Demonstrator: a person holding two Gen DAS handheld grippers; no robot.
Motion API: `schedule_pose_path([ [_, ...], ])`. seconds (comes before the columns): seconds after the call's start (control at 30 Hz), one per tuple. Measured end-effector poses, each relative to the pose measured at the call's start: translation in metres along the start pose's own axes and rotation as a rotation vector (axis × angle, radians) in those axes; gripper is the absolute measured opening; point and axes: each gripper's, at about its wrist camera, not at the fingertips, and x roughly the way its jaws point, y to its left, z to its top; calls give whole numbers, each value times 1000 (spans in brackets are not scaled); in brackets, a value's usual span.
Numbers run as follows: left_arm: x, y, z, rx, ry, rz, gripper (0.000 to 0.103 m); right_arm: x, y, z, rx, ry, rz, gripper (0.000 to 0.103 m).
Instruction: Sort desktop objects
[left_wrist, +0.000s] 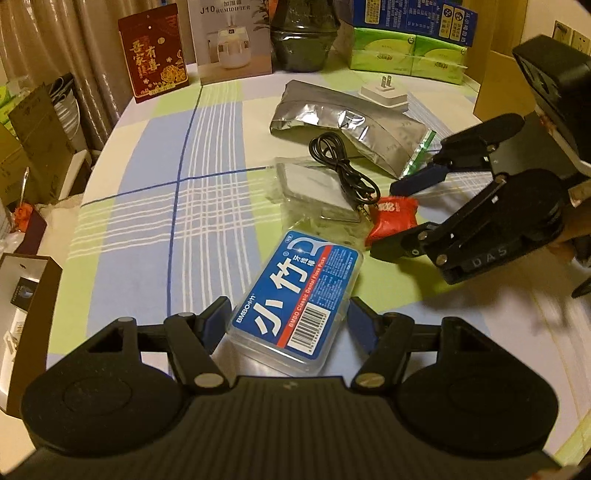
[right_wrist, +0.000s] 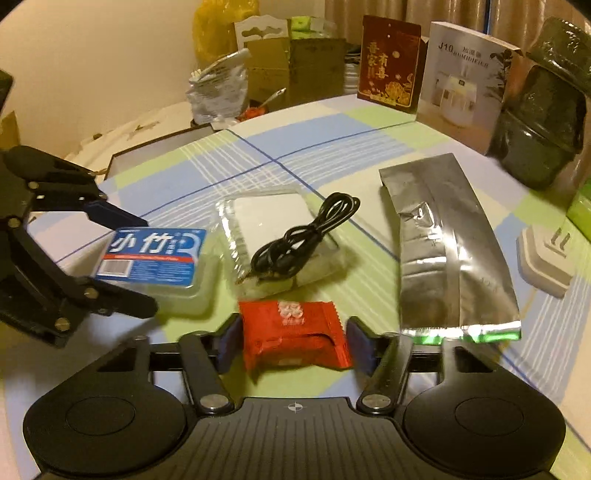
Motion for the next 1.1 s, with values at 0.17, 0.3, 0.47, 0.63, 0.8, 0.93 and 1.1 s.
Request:
schedule_pose_path([
  [0.17,0,-4,0,-7,10,-13,64,-17,16,-16,20,6,-55,39],
  [0.3,-5,-16,-1,18,18,-30,64,-44,24,-43,103,3,-119,38],
  [0.47,-17,-36,0,52,4,-49,64,-83,35,-76,217,-1,-217,38],
  [0.63,-30,-66,0,78,-24,-50,64,-115,47,-109,366,10,-341,38],
  [0.8,-31,-96,-8,30,-28,-84,64,-136,55,-132,457,-25,-366,46],
  [0.93,-23,-120,-19,61,-17,-91,64,-142,63,-140,395,-60,-358,67],
  [1.1,-22,-127,-21,84,-49,-121,67,-144,57,-145,446,-97,-342,67],
])
